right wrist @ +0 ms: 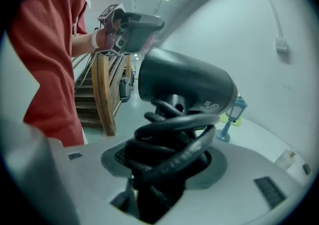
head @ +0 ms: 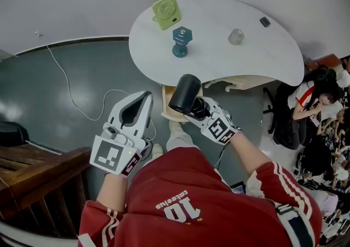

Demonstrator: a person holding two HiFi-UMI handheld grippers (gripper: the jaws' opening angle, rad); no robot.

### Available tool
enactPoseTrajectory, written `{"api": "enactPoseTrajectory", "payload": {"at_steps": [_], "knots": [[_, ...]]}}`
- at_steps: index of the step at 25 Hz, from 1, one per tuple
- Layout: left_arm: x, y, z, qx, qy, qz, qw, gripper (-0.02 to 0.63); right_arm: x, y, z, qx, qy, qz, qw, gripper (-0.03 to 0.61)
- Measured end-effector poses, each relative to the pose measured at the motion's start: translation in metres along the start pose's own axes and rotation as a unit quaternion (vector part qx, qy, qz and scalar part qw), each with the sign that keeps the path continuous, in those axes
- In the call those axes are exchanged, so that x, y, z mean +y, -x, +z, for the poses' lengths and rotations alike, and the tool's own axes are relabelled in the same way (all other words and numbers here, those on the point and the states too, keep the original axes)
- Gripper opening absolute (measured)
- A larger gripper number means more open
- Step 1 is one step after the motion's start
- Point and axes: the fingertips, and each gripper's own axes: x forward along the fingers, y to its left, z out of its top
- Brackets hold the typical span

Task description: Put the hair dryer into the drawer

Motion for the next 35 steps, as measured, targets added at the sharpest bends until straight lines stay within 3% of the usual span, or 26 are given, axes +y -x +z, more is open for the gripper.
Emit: {"api": "enactPoseTrajectory", "payload": {"at_steps": [6, 16, 27, 35], "knots": [[0.011, 0.006, -0.009, 0.013, 0.007, 0.033, 0.9993, 0.000, 0.011, -0.034, -0.050, 0.058, 0.041, 0.066, 0.995, 0.244], [0.022, 0.011, -0.028, 0.036, 0.013, 0.072, 0.9967, 0.000, 0.031, -0.063, -0.119, 0.133, 0.089, 0.145, 0.976, 0.244], [0.031, 0.014, -0.039, 0.048, 0.022, 0.104, 0.9932, 0.000, 0.036, -0.086, -0.167, 0.191, 0.102, 0.216, 0.952, 0.244], [0.038, 0.017, -0.045, 0.057, 0.026, 0.124, 0.9903, 0.000, 0.034, -0.098, -0.182, 0.226, 0.069, 0.251, 0.939, 0.244]]}}
